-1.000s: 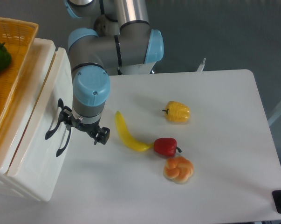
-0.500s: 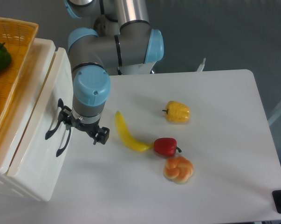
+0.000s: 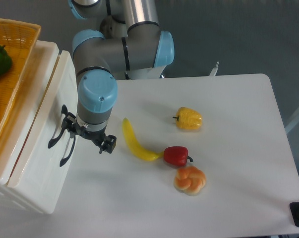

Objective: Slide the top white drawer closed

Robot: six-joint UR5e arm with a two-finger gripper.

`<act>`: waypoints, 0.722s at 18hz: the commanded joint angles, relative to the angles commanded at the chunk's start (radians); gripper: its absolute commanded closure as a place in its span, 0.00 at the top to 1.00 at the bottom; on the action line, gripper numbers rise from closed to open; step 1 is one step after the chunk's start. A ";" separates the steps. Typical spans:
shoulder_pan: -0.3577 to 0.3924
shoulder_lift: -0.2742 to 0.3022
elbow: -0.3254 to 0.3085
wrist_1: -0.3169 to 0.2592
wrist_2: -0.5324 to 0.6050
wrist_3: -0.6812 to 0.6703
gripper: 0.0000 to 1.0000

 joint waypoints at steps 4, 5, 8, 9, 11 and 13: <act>-0.002 0.000 0.000 -0.002 -0.002 -0.002 1.00; 0.000 0.000 0.000 -0.002 -0.003 -0.003 1.00; 0.000 -0.002 -0.002 -0.002 -0.014 -0.003 1.00; 0.000 -0.002 -0.002 -0.002 -0.014 -0.003 1.00; 0.000 -0.002 -0.002 -0.002 -0.014 -0.003 1.00; 0.000 -0.002 -0.002 -0.002 -0.015 -0.003 1.00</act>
